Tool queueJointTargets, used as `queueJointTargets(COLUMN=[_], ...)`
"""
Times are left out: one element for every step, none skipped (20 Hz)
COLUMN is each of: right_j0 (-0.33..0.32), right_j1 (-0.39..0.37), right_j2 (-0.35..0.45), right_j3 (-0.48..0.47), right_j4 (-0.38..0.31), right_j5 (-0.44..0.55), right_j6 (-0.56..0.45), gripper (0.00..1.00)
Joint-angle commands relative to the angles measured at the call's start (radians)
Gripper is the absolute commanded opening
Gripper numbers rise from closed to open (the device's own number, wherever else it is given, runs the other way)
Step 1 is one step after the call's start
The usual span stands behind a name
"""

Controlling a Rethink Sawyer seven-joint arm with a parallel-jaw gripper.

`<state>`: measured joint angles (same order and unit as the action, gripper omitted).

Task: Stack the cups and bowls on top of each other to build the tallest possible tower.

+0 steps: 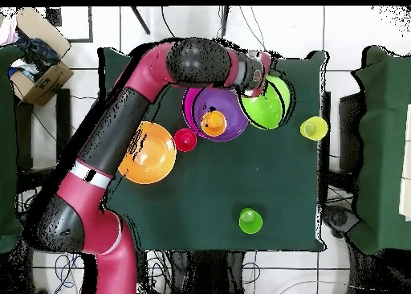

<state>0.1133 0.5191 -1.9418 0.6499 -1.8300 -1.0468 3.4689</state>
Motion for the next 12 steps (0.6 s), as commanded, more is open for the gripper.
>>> queueJointTargets(right_j0=[0.018, 0.019, 0.022, 0.021, 0.022, 0.024, 0.020, 0.021, 0.021, 0.022, 0.022, 0.022], right_j1=[-0.008, -0.007, -0.005, -0.002, 0.001, 0.003, 0.005, 0.009, 0.013, 0.016, 0.020, 0.023], right_j2=[-0.021, -0.029, -0.036, -0.045, -0.051, -0.058, -0.069, -0.076, -0.086, -0.095, -0.102, -0.107], right_j3=[-0.056, -0.057, -0.056, -0.060, -0.062, -0.064, -0.079, -0.082, -0.087, -0.092, -0.095, -0.096], right_j4=[0.050, 0.050, 0.052, 0.054, 0.057, 0.059, 0.061, 0.064, 0.065, 0.066, 0.066, 0.066], right_j5=[-0.004, -0.007, -0.009, -0.011, -0.015, -0.019, -0.021, -0.020, -0.019, -0.017, -0.014, -0.011], right_j6=[0.326, 0.342, 0.362, 0.389, 0.408, 0.427, 0.451, 0.470, 0.492, 0.514, 0.527, 0.536], gripper=[0.00, 0.00, 0.00, 0.00, 0.00, 0.00, 0.00, 0.00, 0.00, 0.00, 0.00, 0.00])
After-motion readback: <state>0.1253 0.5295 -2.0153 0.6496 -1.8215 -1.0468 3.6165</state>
